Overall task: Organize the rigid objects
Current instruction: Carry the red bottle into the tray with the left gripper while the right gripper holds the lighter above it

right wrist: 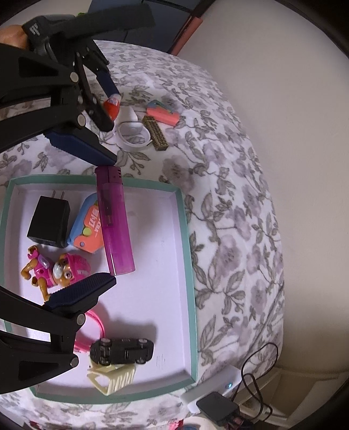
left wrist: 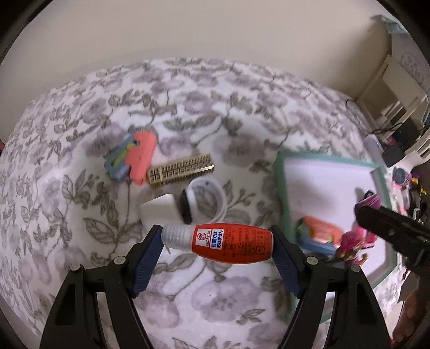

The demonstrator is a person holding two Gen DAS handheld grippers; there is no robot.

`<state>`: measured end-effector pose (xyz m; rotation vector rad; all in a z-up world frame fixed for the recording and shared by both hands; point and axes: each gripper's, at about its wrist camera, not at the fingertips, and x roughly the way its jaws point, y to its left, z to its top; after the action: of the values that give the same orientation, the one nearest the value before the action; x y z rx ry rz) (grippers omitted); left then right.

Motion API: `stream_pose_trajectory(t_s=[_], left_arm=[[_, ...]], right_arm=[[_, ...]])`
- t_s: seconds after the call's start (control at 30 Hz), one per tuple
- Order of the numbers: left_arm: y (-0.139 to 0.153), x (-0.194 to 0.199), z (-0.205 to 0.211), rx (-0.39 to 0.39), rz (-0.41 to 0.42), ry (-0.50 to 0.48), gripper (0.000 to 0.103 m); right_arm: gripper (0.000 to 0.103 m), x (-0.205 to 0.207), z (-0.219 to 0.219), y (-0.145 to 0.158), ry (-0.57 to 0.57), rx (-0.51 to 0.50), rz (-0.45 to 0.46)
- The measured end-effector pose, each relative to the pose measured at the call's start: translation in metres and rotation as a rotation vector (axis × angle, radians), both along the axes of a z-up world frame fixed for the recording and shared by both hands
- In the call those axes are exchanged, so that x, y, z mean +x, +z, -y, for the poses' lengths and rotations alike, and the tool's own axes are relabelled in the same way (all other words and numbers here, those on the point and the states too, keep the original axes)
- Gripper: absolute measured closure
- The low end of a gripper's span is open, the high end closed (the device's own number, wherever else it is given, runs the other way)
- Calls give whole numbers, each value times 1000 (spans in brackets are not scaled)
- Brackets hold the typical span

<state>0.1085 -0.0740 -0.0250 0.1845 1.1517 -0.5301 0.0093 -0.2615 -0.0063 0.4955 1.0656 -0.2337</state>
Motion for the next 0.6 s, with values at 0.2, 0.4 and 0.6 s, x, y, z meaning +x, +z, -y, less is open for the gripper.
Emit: stream_pose_trajectory(t_s=[0.2, 0.4, 0.6], left_arm=[[15, -13, 21, -11, 36, -19, 24], [16, -35, 54, -35, 43, -70, 24], [13, -48, 78, -37, 46, -81, 24]], right_arm=[[20, -11, 15, -7, -39, -27, -42], [20, -24, 39, -15, -92, -17, -67], [20, -38, 62, -15, -147, -25, -68]])
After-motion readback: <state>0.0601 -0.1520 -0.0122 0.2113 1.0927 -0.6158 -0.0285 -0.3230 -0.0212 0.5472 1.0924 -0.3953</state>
